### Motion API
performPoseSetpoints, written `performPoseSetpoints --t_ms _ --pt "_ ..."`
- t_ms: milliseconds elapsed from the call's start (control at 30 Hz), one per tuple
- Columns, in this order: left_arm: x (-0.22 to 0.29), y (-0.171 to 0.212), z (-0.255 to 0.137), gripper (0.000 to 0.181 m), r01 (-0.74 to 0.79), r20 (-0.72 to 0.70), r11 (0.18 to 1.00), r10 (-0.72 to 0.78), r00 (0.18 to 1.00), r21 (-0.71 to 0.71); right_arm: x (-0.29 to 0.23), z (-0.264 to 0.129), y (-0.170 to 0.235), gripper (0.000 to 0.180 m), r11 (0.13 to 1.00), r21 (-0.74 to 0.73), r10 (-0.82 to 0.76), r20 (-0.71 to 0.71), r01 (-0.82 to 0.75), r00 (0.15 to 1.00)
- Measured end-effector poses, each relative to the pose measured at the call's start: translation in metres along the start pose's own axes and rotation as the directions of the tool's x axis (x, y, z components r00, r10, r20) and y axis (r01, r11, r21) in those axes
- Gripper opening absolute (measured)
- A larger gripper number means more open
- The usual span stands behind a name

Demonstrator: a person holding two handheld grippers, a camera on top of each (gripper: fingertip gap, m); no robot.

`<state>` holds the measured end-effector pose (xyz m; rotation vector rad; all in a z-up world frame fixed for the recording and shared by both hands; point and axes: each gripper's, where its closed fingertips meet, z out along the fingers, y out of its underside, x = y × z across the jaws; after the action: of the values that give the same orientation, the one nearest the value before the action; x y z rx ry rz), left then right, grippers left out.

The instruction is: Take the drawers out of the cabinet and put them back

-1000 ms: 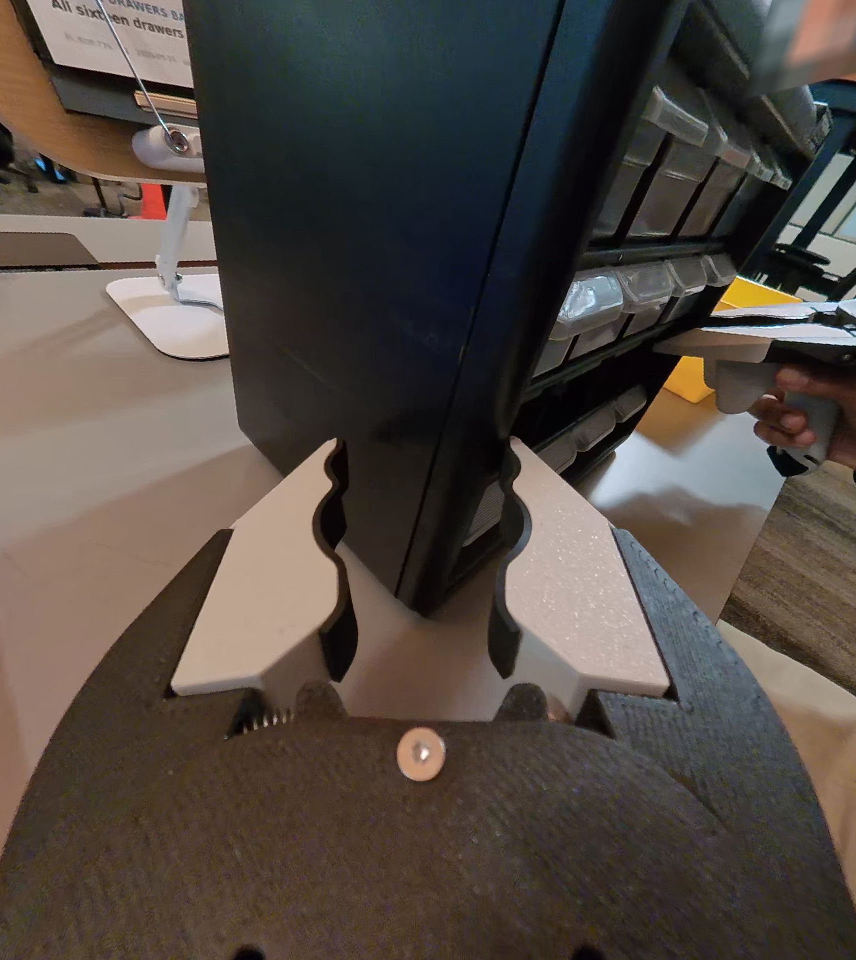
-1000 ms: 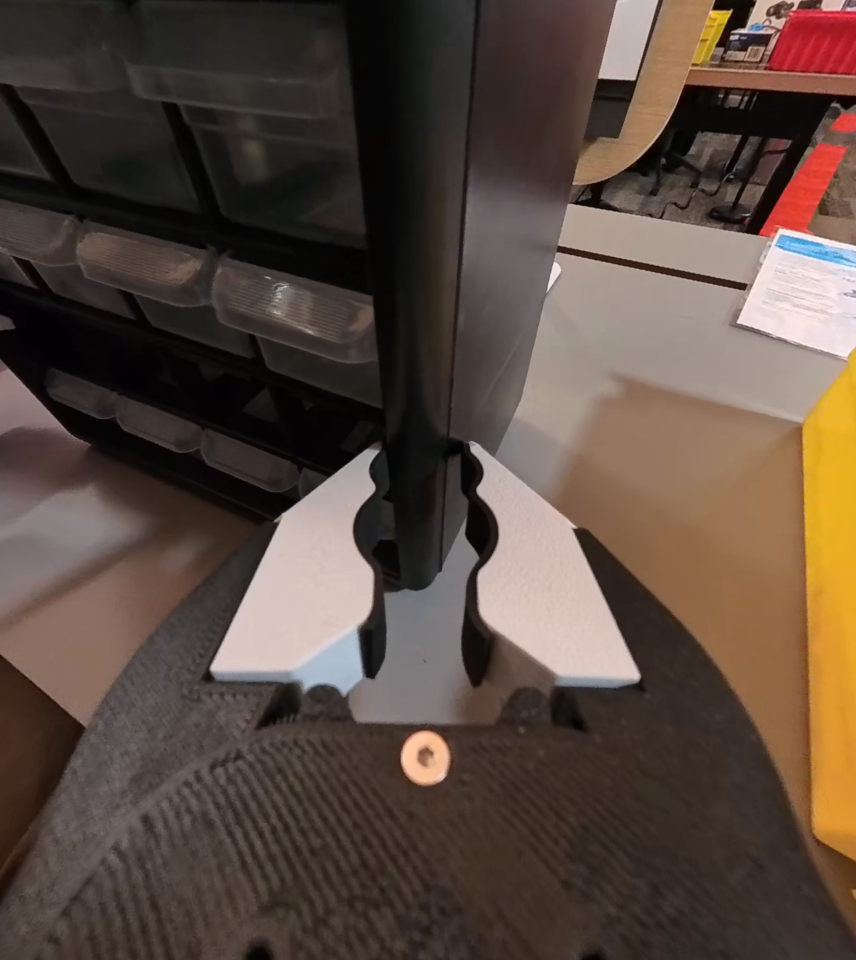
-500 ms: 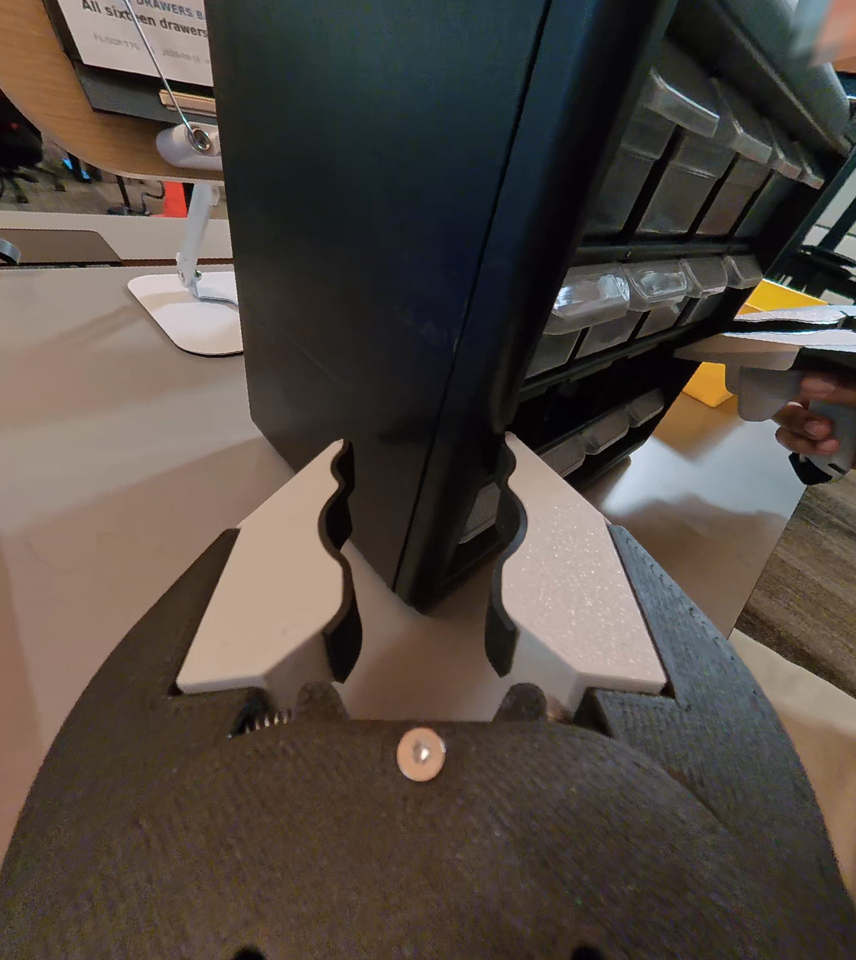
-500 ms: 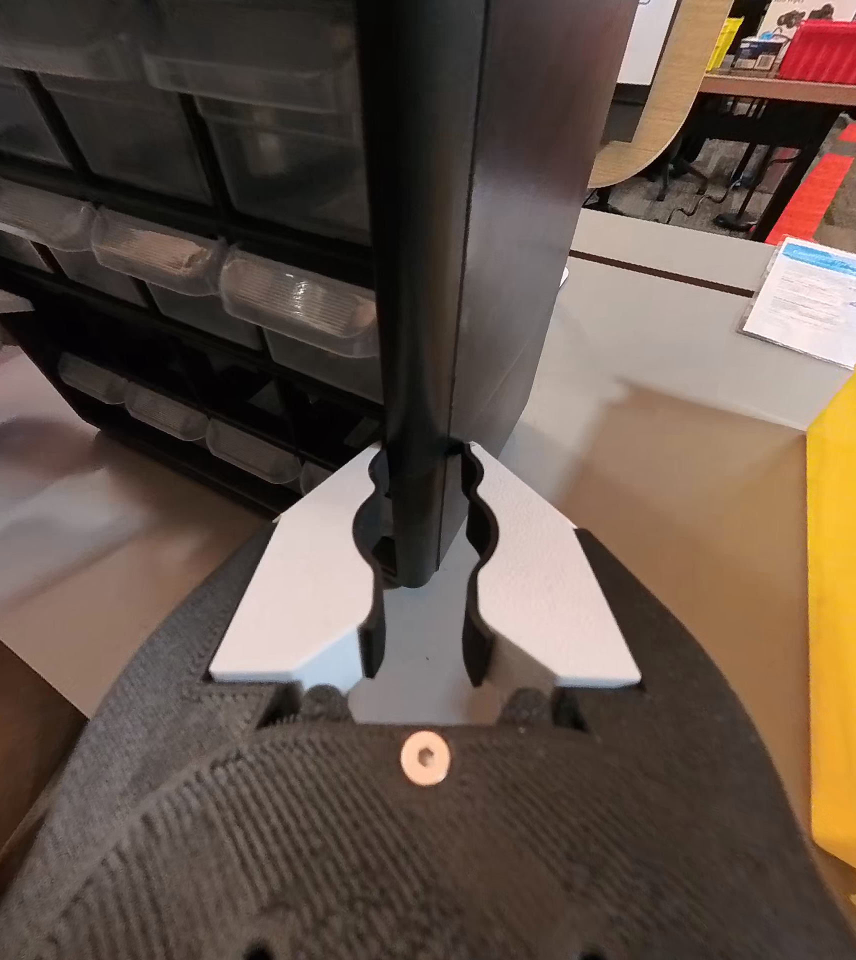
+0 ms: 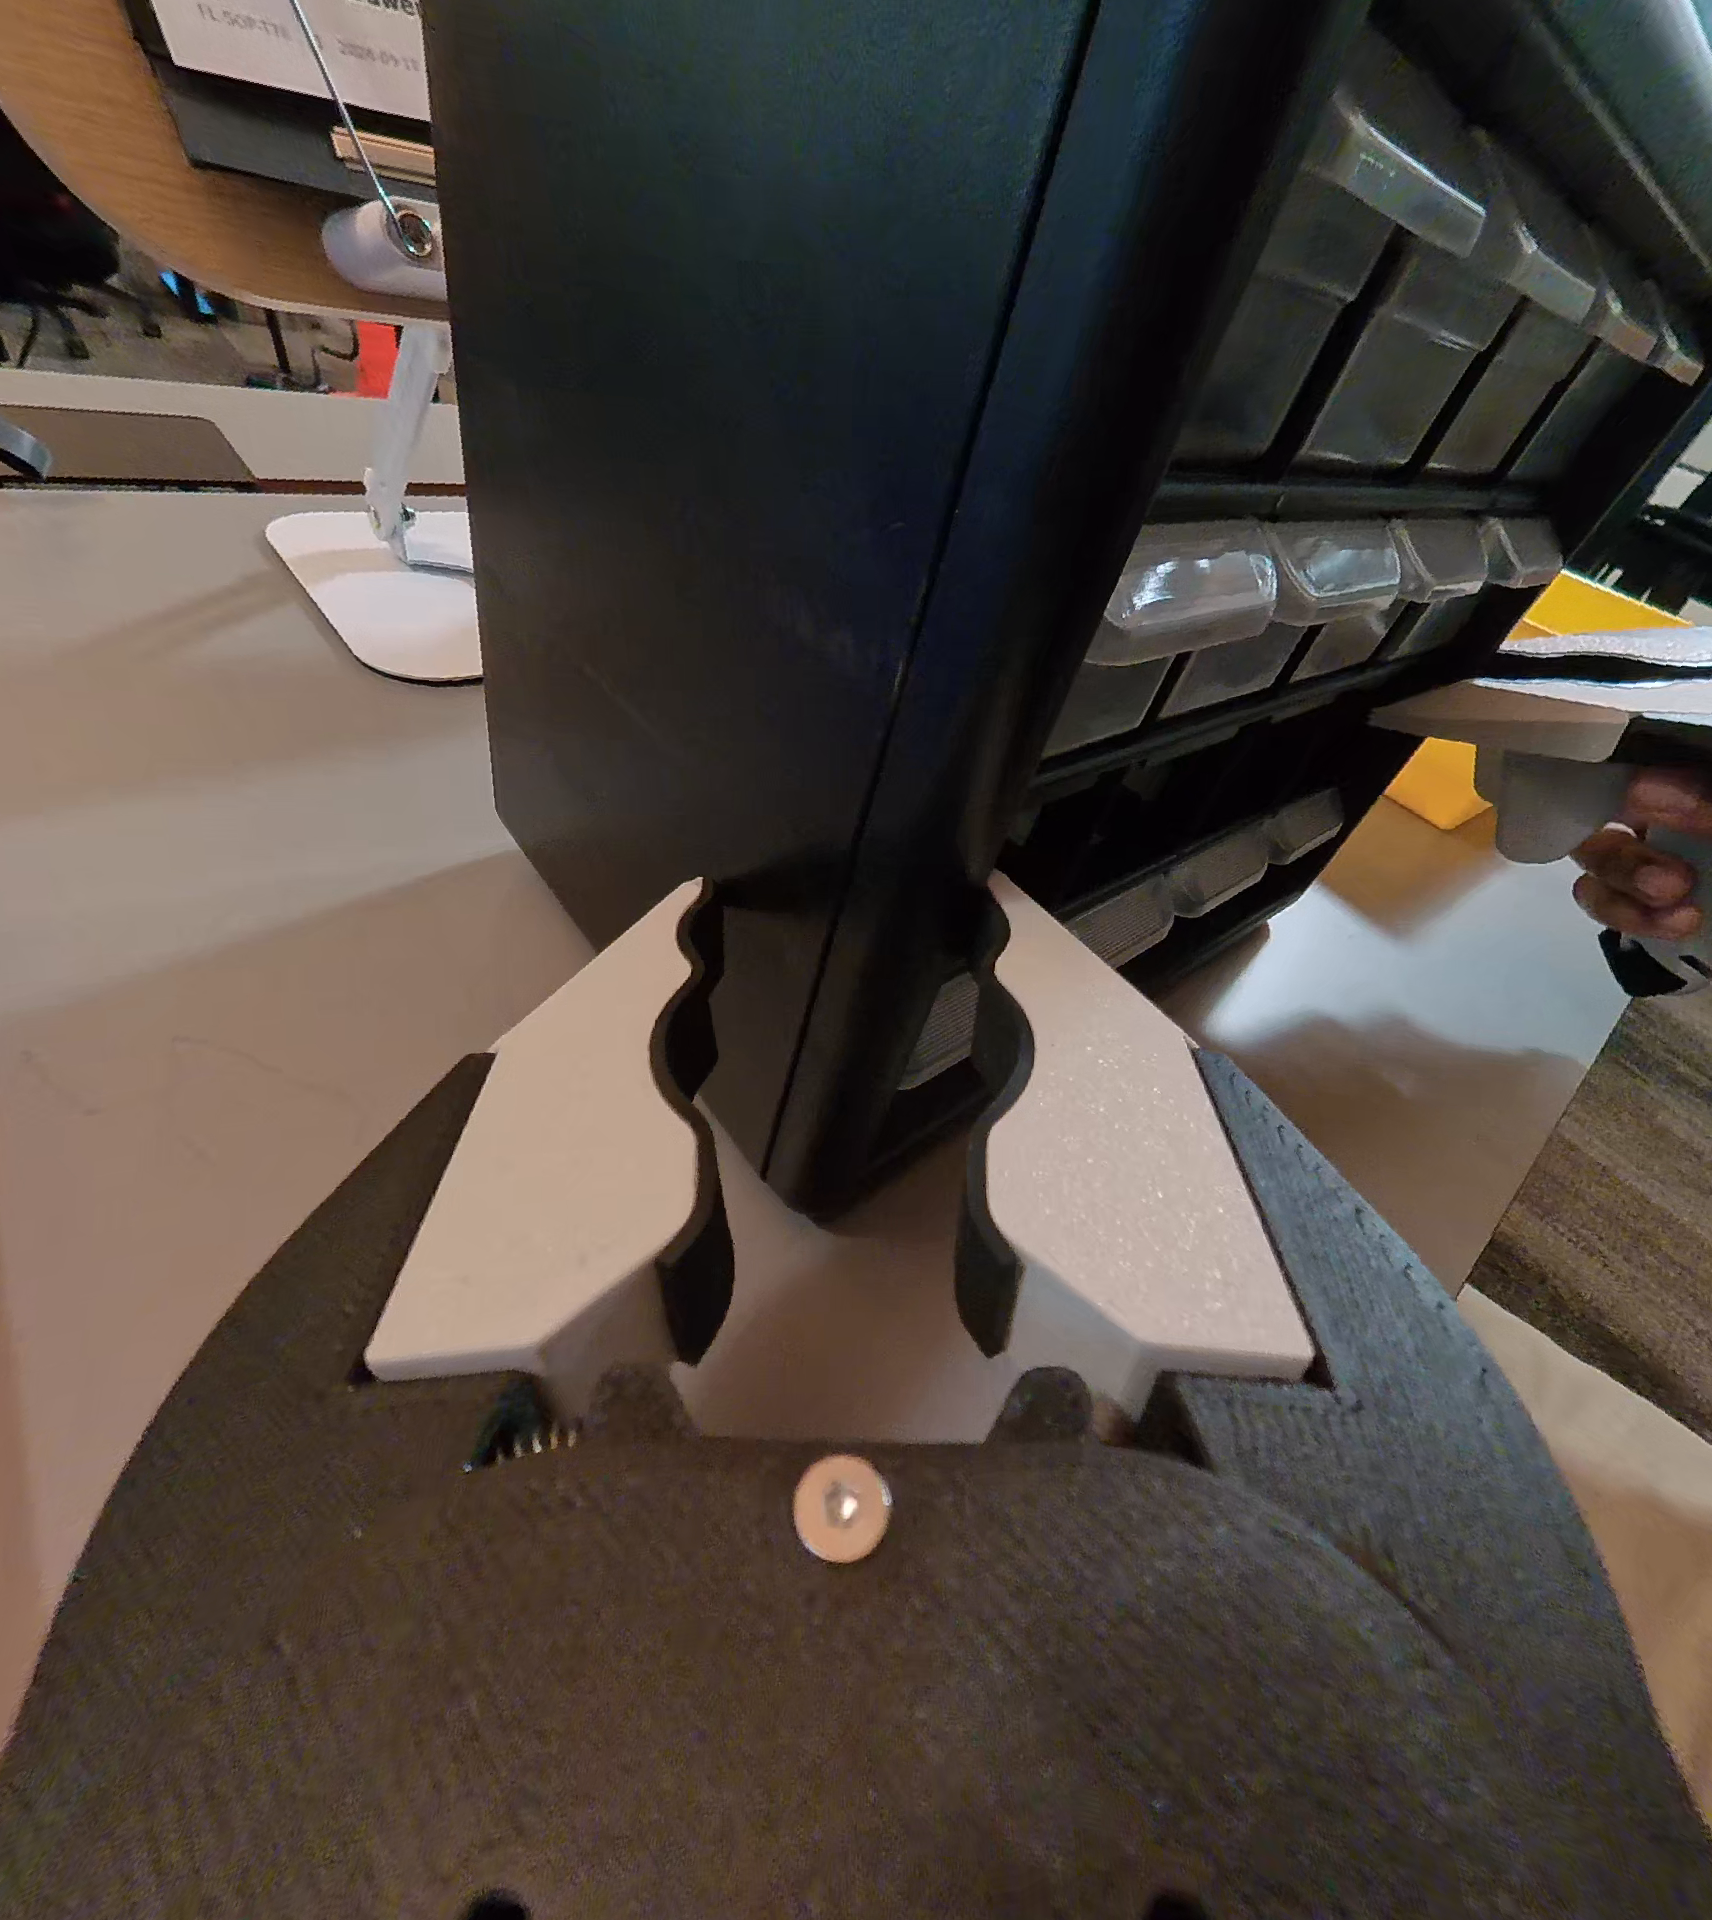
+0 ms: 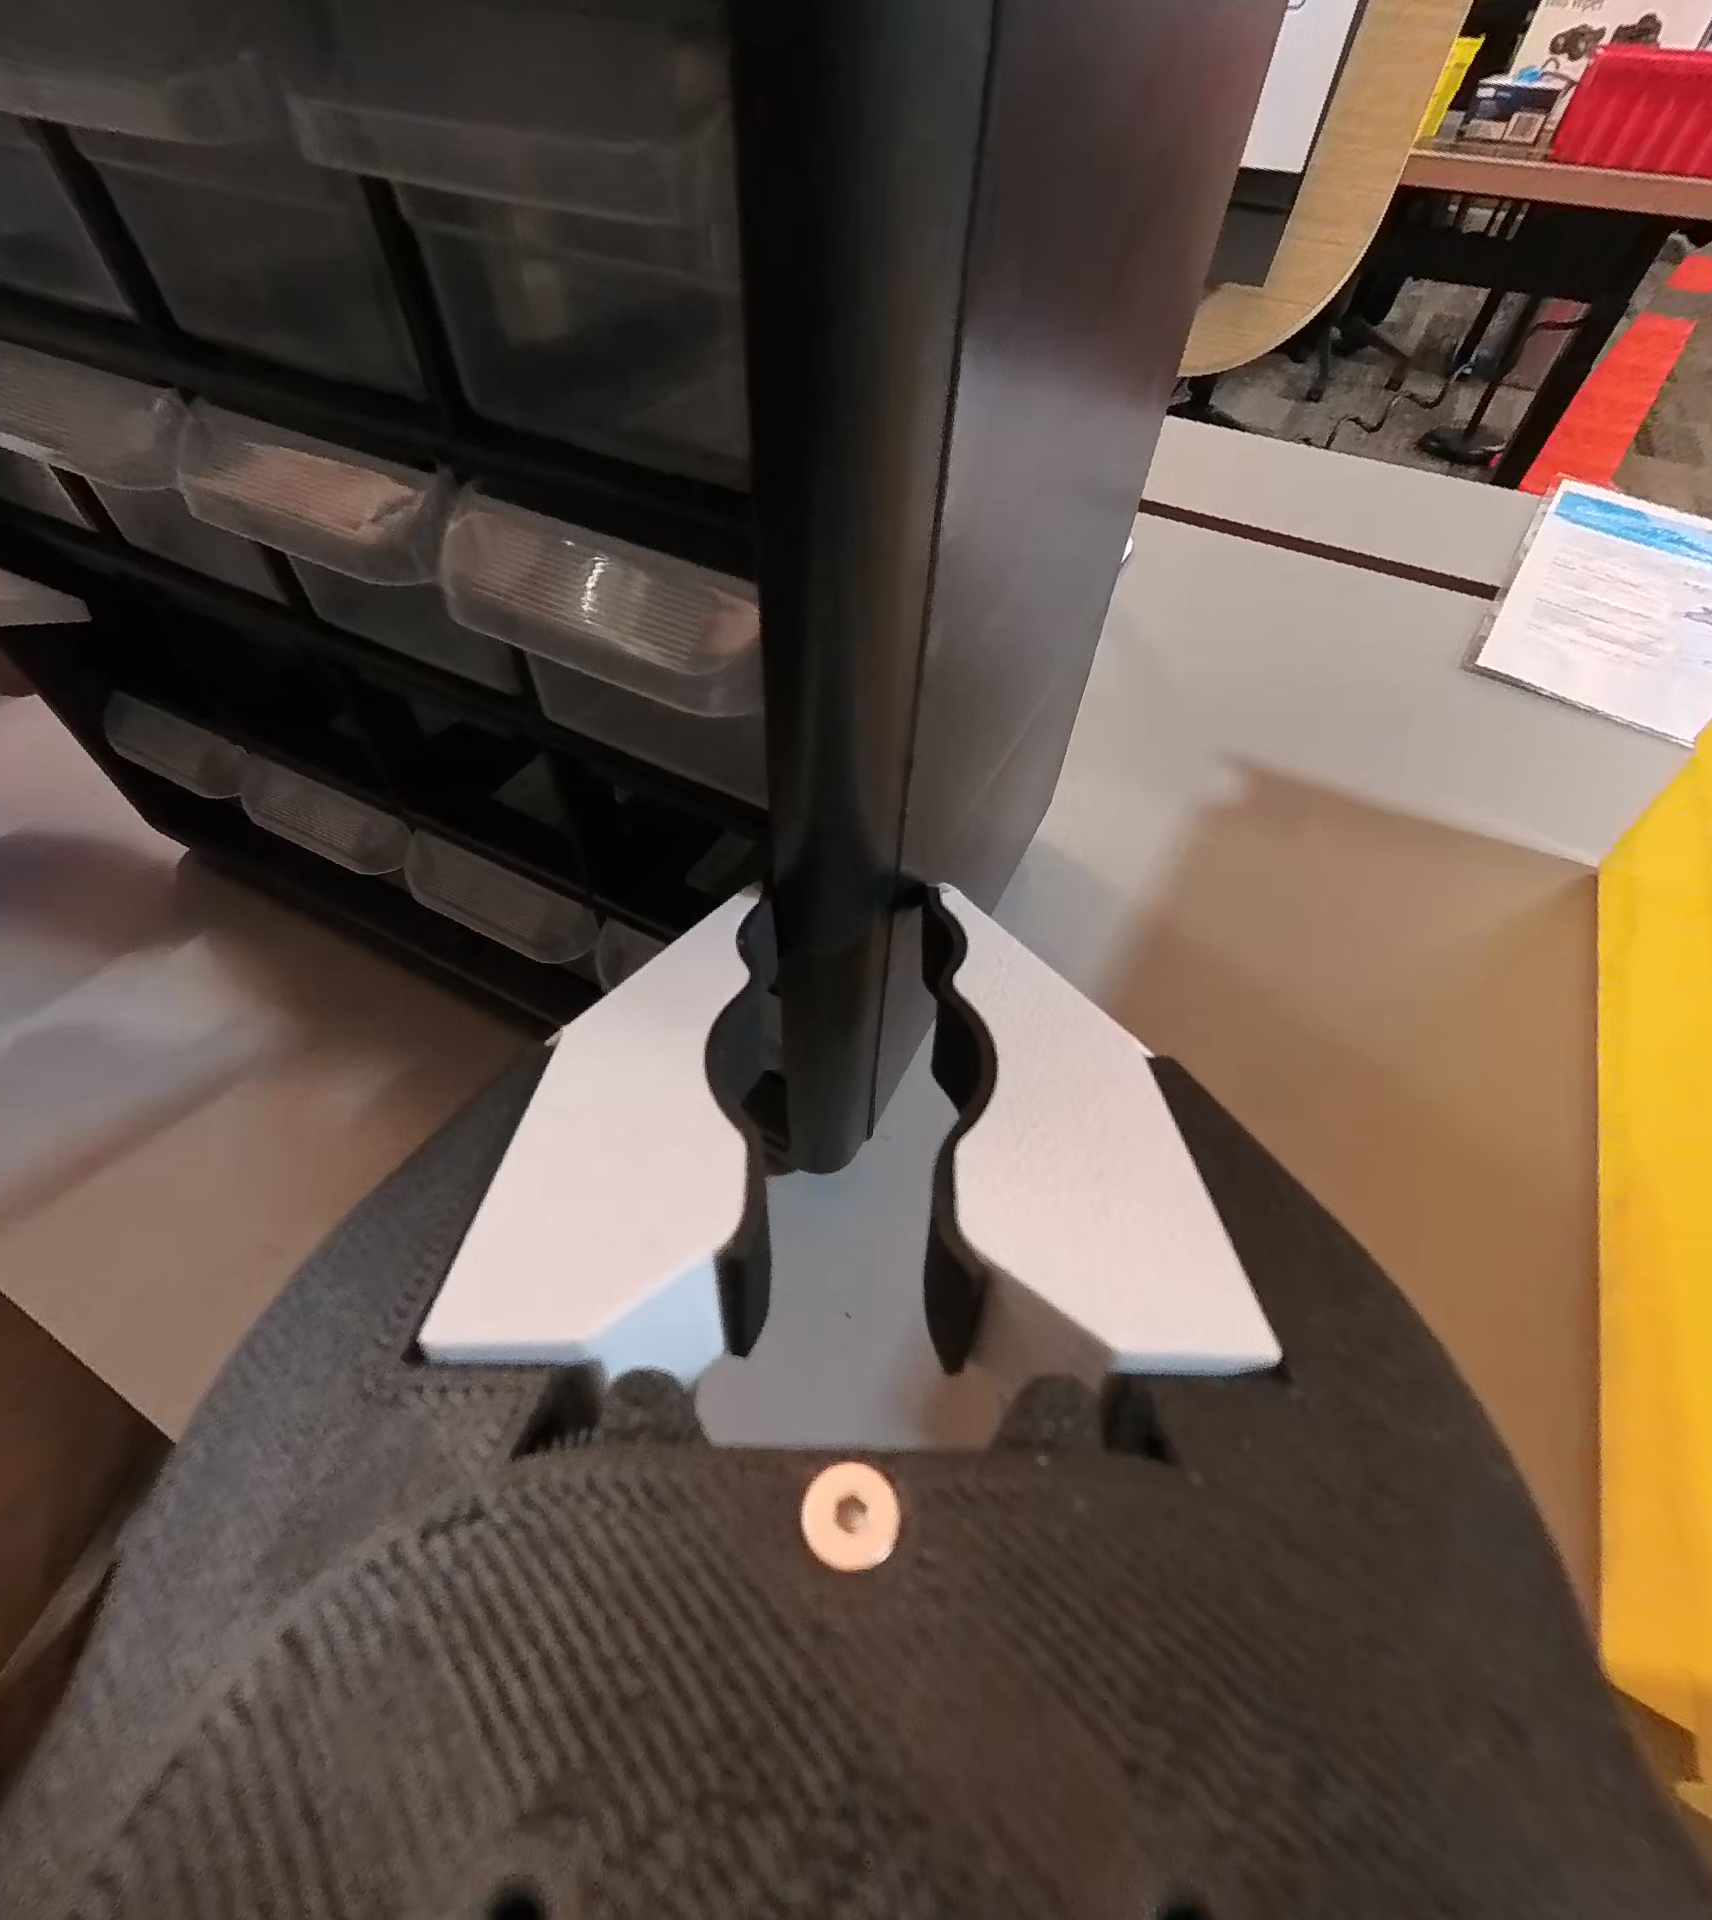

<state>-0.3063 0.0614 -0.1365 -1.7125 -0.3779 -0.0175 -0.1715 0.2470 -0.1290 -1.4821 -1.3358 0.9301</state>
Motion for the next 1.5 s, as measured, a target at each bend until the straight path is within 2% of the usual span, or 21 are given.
performPoseSetpoints --t_ms 433,533,567,700,767,833,867,1000,1200,1500 --pt "0.002 -0.001 -0.005 0.048 0.016 -0.047 1.000 -0.015 0.999 0.006 0.002 -0.010 -0.006 0.028 0.997 0.007 0.075 -0.010 -0.075 0.997" --pt "0.013 -0.004 -0.011 0.060 0.005 -0.123 1.000 -0.004 0.992 0.012 0.009 -0.032 -0.023 0.032 0.992 0.093 0.094 -0.030 -0.091 0.995" --pt "0.015 -0.005 -0.012 0.061 0.005 -0.141 1.000 -0.003 0.990 0.012 0.020 -0.043 -0.033 0.027 0.985 0.137 0.110 -0.060 -0.101 0.992" --pt "0.008 -0.004 -0.013 0.063 0.001 -0.117 1.000 0.000 0.993 0.010 0.111 -0.110 -0.066 0.030 0.930 0.340 0.236 -0.254 -0.142 0.938" --pt "0.006 -0.005 -0.013 0.062 0.016 -0.112 1.000 -0.015 0.994 0.012 0.170 -0.143 -0.051 0.045 0.911 0.367 0.324 -0.354 -0.188 0.878" --pt "0.004 -0.007 -0.013 0.061 0.026 -0.103 0.999 -0.023 0.994 0.023 0.232 -0.173 -0.014 0.060 0.896 0.362 0.414 -0.467 -0.258 0.781" --pt "0.003 -0.007 -0.013 0.060 0.026 -0.096 0.999 -0.023 0.995 0.026 0.256 -0.186 0.006 0.061 0.877 0.370 0.466 -0.495 -0.307 0.734" --pt "0.003 -0.007 -0.012 0.059 0.028 -0.085 0.999 -0.025 0.996 0.027 0.303 -0.210 0.047 0.063 0.744 0.455 0.665 -0.432 -0.489 0.610" --pt "0.007 0.000 -0.014 0.058 0.001 -0.081 1.000 -0.001 0.997 0.001 0.323 -0.190 0.082 0.062 0.753 0.338 0.655 -0.471 -0.565 0.591" --pt "-0.010 0.000 -0.043 0.057 0.013 0.001 0.999 -0.013 1.000 0.031 0.340 -0.176 0.085 0.049 0.732 0.381 0.678 -0.493 -0.565 0.546"
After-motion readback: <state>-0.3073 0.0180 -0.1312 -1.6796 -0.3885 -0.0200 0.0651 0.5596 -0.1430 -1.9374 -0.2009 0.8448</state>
